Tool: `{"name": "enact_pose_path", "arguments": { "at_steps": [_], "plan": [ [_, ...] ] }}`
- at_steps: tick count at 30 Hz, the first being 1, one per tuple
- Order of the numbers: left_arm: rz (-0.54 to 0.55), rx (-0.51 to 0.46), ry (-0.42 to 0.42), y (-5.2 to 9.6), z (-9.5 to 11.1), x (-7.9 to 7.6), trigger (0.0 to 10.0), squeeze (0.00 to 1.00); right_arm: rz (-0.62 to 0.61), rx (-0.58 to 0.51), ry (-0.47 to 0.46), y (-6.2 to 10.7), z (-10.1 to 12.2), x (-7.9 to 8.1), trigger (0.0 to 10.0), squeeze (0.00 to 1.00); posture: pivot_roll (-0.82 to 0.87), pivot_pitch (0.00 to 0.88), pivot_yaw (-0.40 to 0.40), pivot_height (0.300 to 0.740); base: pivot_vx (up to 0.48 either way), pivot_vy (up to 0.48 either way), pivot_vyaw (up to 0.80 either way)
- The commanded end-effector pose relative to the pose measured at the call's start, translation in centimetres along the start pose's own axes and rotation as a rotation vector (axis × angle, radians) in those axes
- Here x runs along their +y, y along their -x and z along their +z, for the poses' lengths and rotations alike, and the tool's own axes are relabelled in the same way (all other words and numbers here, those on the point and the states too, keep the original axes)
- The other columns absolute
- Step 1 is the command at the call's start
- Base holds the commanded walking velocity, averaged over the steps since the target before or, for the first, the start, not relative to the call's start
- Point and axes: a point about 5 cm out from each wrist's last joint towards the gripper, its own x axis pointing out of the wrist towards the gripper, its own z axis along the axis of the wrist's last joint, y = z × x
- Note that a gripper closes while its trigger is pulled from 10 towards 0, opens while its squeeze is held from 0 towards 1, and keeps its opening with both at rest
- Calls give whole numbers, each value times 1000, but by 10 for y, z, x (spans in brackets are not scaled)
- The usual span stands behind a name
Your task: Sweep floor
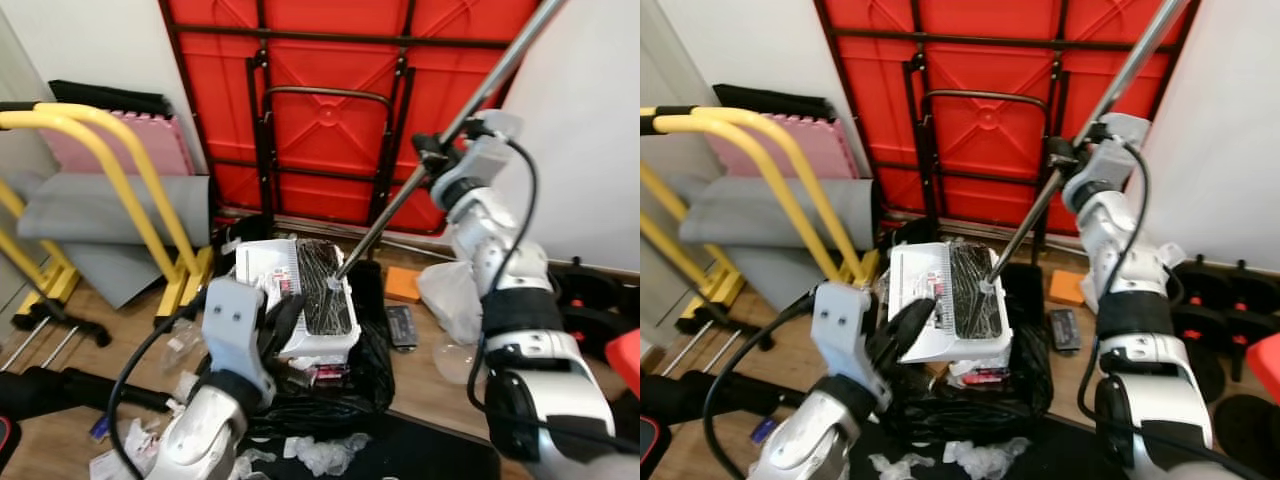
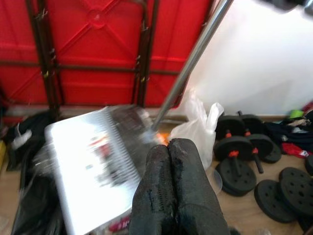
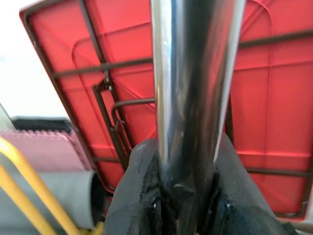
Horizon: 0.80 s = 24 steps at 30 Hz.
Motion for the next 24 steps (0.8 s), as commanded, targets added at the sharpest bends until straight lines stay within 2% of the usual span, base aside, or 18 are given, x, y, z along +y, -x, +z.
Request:
{"name": "enact_pose_path", "arguments": {
  "at_steps": [1, 3, 4, 5, 6, 7, 9, 10, 16, 18, 19, 20, 22, 23, 24],
  "plan": [
    [-6, 15, 5, 3, 0, -3, 10000, 0, 31, -109, 63, -10, 25, 14, 10000, 0, -55, 241, -75, 740, 0, 0, 0],
    [-6, 15, 5, 3, 0, -3, 10000, 0, 31, -109, 63, -10, 25, 14, 10000, 0, -55, 241, -75, 740, 0, 0, 0],
    [0, 18, 5, 6, 0, -4, 10000, 0, 58, -133, 122, -16, 33, 27, 10000, 0, -46, 255, -84, 740, 0, 0, 0],
    [0, 18, 5, 6, 0, -4, 10000, 0, 58, -133, 122, -16, 33, 27, 10000, 0, -46, 255, -84, 740, 0, 0, 0],
    [5, 22, 3, 9, 1, -5, 10000, 0, 88, -158, 158, -21, 40, 40, 10000, 0, -38, 268, -93, 740, 0, 0, 0],
    [5, 22, 3, 9, 1, -5, 10000, 0, 88, -158, 158, -21, 40, 40, 10000, 0, -38, 268, -93, 740, 0, 0, 0],
    [38, 14, -1, 16, 4, -8, 10000, 0, 161, -213, 217, -31, 55, 70, 10000, 0, -27, 294, -101, 740, 0, 0, 0],
    [38, 14, -1, 16, 4, -8, 10000, 0, 161, -213, 217, -31, 55, 70, 10000, 0, -27, 294, -101, 740, 0, 0, 0],
    [78, -3, 14, 23, 9, -9, 10000, 0, 237, -259, 309, -35, 65, 93, 10000, 0, -15, 322, -108, 740, 0, 0, 0],
    [76, -4, 21, 27, 11, -12, 10000, 0, 288, -298, 384, -36, 71, 110, 10000, 0, 4, 341, -112, 740, 0, 0, 0],
    [76, -4, 21, 27, 11, -12, 10000, 0, 288, -298, 384, -36, 71, 110, 10000, 0, 4, 341, -112, 740, 0, 0, 0],
    [74, -2, 22, 28, 12, -13, 10000, 0, 306, -316, 412, -36, 73, 116, 10000, 0, 6, 343, -113, 740, 0, 0, 0],
    [68, 0, 23, 30, 14, -16, 10000, 0, 355, -379, 495, -34, 81, 136, 10000, 0, 15, 360, -108, 740, 0, 0, 0],
    [68, 0, 23, 30, 14, -16, 10000, 0, 355, -379, 495, -34, 81, 136, 10000, 0, 15, 360, -108, 740, 0, 0, 0],
    [67, 1, 23, 31, 15, -17, 10000, 0, 381, -423, 570, -32, 85, 146, 10000, 0, 16, 362, -108, 740, 0, 0, 0]
  ]
}}
